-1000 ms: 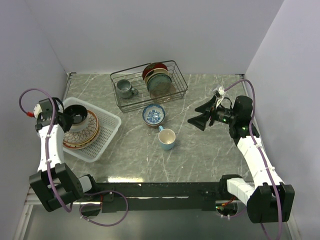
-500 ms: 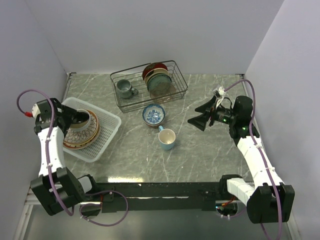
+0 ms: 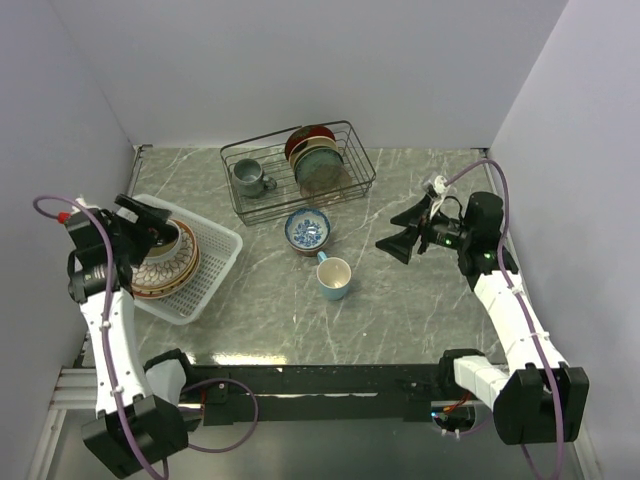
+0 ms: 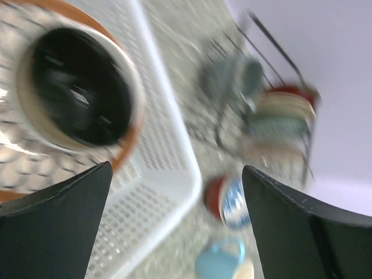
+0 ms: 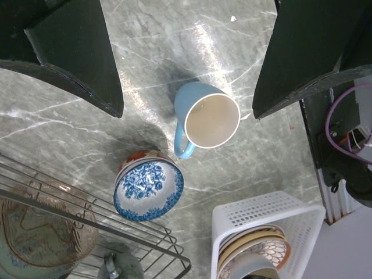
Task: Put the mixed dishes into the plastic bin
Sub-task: Place the bowl in the plastic bin, then pick up the bowl from the center of the board.
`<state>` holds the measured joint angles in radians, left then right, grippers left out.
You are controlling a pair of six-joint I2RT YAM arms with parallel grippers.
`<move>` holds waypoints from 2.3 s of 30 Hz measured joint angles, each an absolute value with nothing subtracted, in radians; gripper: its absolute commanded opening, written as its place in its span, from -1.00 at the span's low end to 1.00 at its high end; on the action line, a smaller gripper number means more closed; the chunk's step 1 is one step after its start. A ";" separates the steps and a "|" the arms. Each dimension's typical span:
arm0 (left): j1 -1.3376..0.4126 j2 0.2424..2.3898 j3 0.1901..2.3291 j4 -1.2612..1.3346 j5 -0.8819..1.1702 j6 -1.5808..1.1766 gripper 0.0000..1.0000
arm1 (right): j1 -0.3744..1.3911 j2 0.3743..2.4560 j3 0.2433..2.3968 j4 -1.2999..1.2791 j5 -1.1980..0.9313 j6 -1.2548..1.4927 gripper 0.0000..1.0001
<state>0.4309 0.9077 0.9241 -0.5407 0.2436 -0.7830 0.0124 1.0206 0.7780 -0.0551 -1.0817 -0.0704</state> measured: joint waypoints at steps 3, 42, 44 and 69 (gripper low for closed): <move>0.430 0.869 0.850 -0.480 0.407 -0.754 0.99 | 0.012 1.049 0.785 -0.067 -1.079 -0.080 1.00; 0.162 0.814 0.641 -0.252 0.762 -0.583 0.99 | 0.571 2.078 1.773 -0.702 -0.132 -0.149 -0.13; 0.162 0.814 0.641 -0.252 0.762 -0.583 0.99 | 0.572 2.090 1.779 -0.710 -0.126 -0.149 -0.19; 0.162 0.814 0.641 -0.251 0.762 -0.583 0.99 | 0.576 2.009 1.789 -0.735 -0.121 -0.168 -0.82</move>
<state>0.1619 0.8143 0.6411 -0.2512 0.7624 -0.5831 0.5762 2.0087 1.7889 -0.7345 -0.1211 -0.1680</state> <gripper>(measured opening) 0.993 0.143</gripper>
